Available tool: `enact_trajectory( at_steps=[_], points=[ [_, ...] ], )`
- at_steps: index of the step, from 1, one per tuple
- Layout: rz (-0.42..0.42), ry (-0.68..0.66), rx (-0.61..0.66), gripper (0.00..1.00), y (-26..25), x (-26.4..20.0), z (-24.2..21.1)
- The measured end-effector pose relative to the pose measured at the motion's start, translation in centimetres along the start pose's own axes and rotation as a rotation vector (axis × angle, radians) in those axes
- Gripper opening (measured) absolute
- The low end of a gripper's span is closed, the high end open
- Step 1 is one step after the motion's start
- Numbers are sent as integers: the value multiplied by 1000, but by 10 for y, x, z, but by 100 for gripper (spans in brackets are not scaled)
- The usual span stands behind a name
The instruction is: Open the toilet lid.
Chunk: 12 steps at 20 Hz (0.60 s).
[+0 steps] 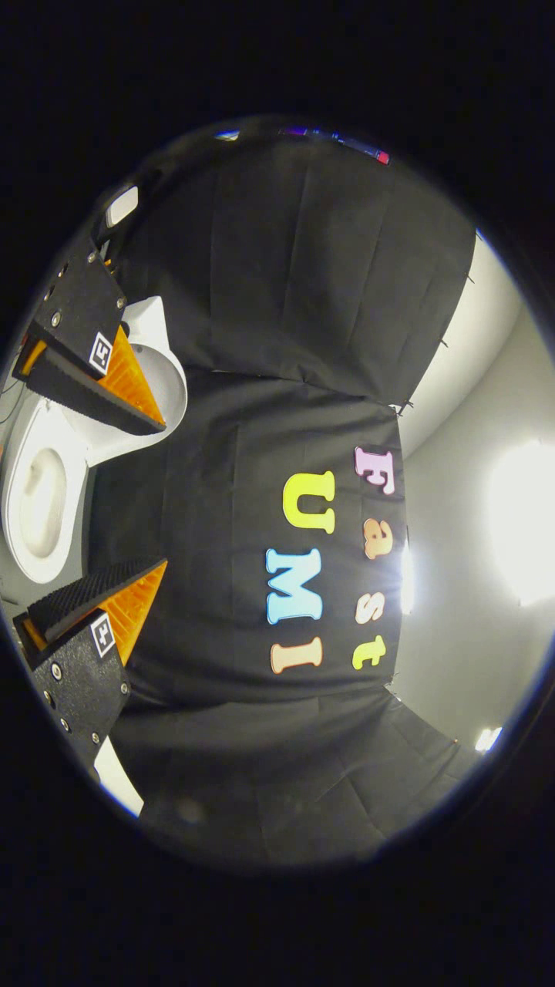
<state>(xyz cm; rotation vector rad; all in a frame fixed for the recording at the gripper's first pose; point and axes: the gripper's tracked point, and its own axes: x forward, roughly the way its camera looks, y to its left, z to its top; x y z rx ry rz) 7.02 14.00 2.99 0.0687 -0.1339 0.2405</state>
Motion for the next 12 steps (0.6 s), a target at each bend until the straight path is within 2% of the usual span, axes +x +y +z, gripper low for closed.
enact_trajectory(
  at_steps=[8, 12],
  points=[
    [-44, 28, -11, 96, -68, -46, 14],
    [-75, 17, 17, 96, -84, -79, 16]
  ],
)
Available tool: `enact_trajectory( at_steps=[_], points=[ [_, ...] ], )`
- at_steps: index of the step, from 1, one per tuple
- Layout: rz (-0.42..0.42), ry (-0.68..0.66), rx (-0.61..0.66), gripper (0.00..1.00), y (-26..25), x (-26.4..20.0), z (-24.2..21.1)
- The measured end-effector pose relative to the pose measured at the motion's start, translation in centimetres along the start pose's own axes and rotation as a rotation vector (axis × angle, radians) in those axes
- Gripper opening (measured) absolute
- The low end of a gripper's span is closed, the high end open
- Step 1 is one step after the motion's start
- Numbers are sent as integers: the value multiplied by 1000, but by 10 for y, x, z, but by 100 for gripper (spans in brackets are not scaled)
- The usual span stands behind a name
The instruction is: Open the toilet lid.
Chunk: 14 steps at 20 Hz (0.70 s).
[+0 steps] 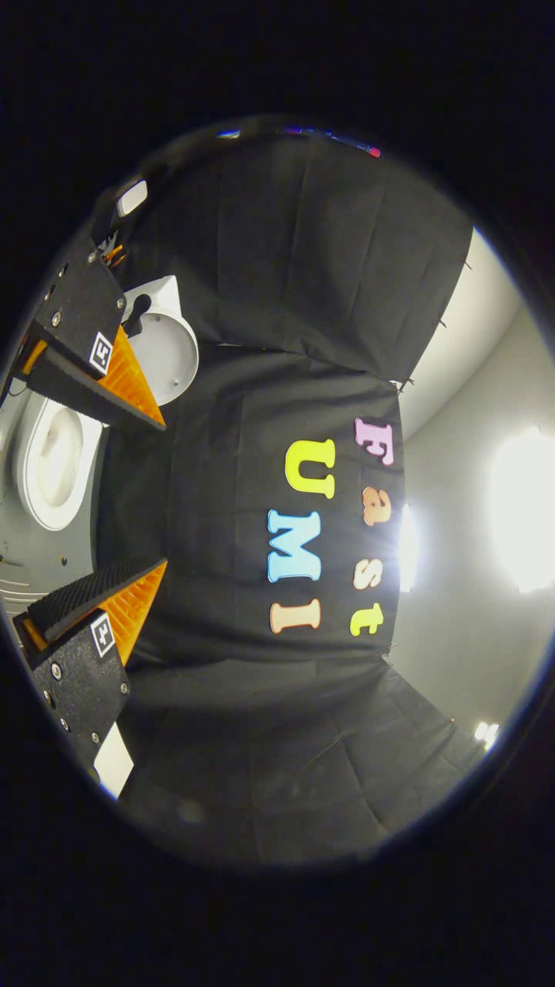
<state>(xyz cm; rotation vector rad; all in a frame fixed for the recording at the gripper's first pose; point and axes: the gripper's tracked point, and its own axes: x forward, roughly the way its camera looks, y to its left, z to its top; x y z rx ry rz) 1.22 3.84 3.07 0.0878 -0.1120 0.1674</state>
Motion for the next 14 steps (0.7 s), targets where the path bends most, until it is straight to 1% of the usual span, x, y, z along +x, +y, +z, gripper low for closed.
enact_trajectory(
  at_steps=[3, 5, 7, 9, 11, 14],
  points=[
    [-5, 4, 47, 96, 0, -16, -6],
    [-1, 11, 34, 96, 0, -27, -14],
    [24, -5, 7, 96, 3, -37, -11],
    [10, -12, -16, 96, -7, -44, -9],
    [-13, -7, -11, 96, -16, -47, -6],
    [-20, -7, -3, 95, -12, -51, -5]
  ],
)
